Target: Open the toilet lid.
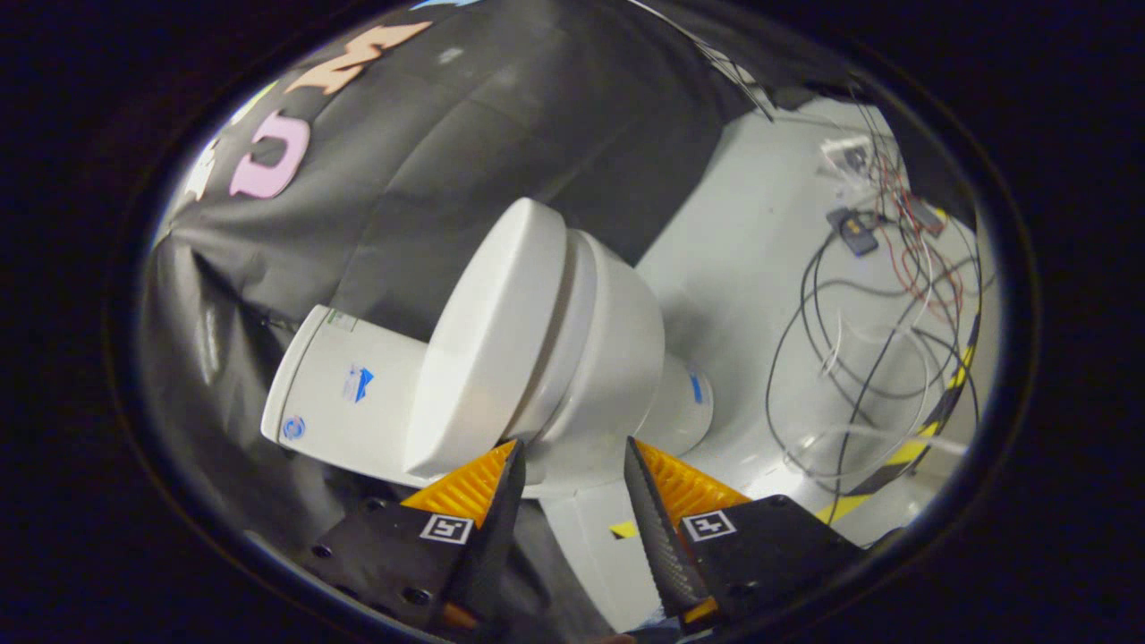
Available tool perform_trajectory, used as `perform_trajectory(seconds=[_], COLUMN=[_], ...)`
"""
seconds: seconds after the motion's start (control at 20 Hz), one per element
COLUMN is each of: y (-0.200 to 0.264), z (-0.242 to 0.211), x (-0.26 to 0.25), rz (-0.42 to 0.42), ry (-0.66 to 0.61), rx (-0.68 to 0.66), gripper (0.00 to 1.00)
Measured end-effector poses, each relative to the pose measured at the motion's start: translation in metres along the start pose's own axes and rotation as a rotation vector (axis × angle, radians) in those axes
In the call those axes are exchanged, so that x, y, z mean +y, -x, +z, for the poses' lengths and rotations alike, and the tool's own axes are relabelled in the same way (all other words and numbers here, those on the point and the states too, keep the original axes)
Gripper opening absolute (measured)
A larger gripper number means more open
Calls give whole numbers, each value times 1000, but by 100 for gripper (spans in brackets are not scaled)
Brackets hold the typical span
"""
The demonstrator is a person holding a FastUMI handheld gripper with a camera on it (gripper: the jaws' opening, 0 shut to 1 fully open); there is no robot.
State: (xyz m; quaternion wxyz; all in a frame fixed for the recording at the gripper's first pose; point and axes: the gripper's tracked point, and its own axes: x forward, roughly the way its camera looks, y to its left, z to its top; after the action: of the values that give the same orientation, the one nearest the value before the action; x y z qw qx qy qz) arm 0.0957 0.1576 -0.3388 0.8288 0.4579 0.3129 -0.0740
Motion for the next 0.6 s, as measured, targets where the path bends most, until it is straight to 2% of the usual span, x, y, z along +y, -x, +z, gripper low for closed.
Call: perform_trajectory(seconds=[0.15,0.25,0.4,0.5,0.55,0.6], y=[-6,-5,4,7,9,5], z=[-6,-7,-10,-3,3,5], x=[-2,-3,5,28,39,40], rz=[-50,-72,-59,40,67,56], ry=[52,30,-50,-117,-144,-161], rx=[22,28,-1,-59,-90,-97], gripper=[70,70,70,70,70,70])
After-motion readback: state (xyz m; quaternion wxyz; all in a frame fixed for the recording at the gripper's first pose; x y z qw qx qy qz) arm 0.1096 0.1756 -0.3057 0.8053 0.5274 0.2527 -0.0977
